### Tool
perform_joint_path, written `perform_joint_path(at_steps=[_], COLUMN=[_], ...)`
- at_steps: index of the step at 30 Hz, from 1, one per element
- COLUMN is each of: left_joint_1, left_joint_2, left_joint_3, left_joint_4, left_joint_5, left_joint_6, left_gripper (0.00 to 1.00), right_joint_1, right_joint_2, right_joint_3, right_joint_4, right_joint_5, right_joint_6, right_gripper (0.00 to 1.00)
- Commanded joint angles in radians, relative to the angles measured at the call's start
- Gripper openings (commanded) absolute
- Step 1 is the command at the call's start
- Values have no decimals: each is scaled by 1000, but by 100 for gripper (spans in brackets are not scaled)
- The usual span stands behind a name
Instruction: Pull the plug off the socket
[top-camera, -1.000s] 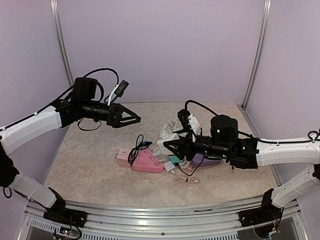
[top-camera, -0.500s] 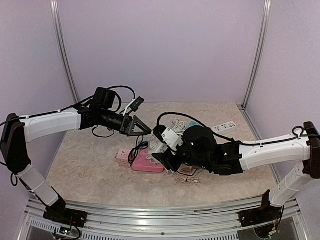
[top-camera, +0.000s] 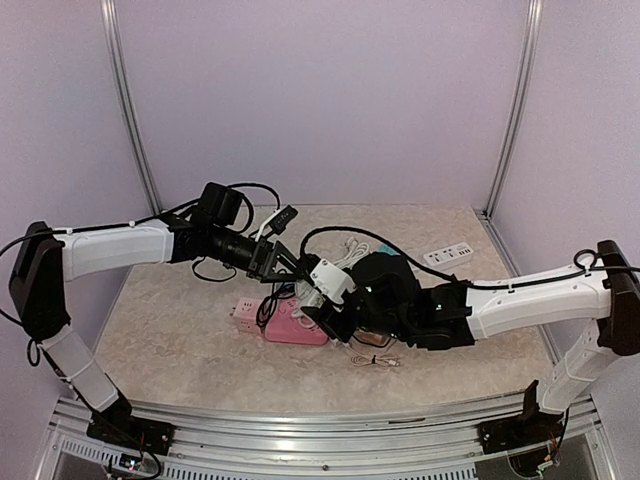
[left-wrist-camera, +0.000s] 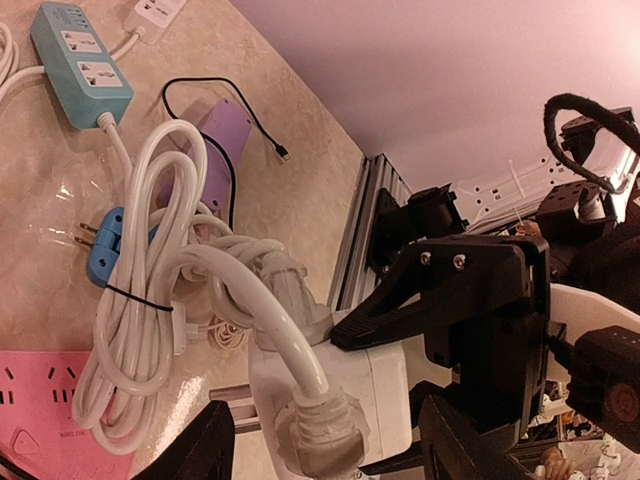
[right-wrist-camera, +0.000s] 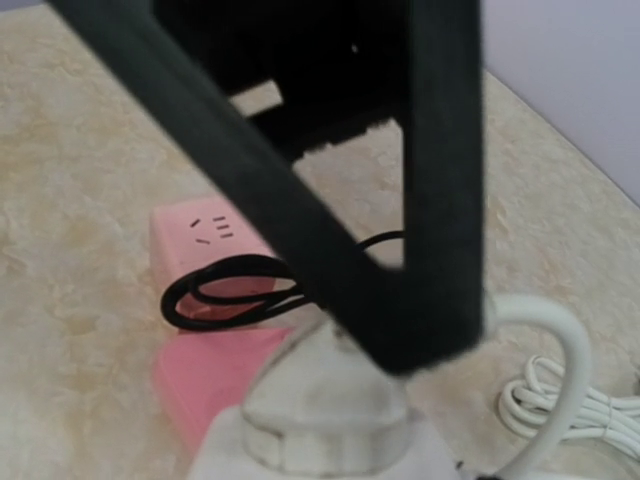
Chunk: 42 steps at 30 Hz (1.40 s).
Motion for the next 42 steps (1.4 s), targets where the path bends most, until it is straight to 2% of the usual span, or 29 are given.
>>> perform_joint_path(at_steps=[1,6,16,24,34,42], left_joint_1=[-9,-13,-29,-33,-33,-30], left_joint_2=[21,24,30,28,24,9], left_joint_3=[26,25,35,39,44,49], left_joint_4=[-7,-7,-36,-59,-72,-83], left_joint_5=[-7,-11,-59,-105,-123,-91], left_joint_6=[-6,-6,12,22,31,64], left_gripper=[59,46,33,15,0,0], right_joint_1=[22,29,37,46,51,51], right_joint_2=[3,18,57,92,128,72], right_joint_3=[72,87,125,156,187,116], right_joint_4=[81,70,29,6,-23,55], right_joint_5=[41,59,147,218,304,233], right_joint_6=[-55,-68,-85,-95,-98,-92], right_gripper=[0,0,0,0,0,0])
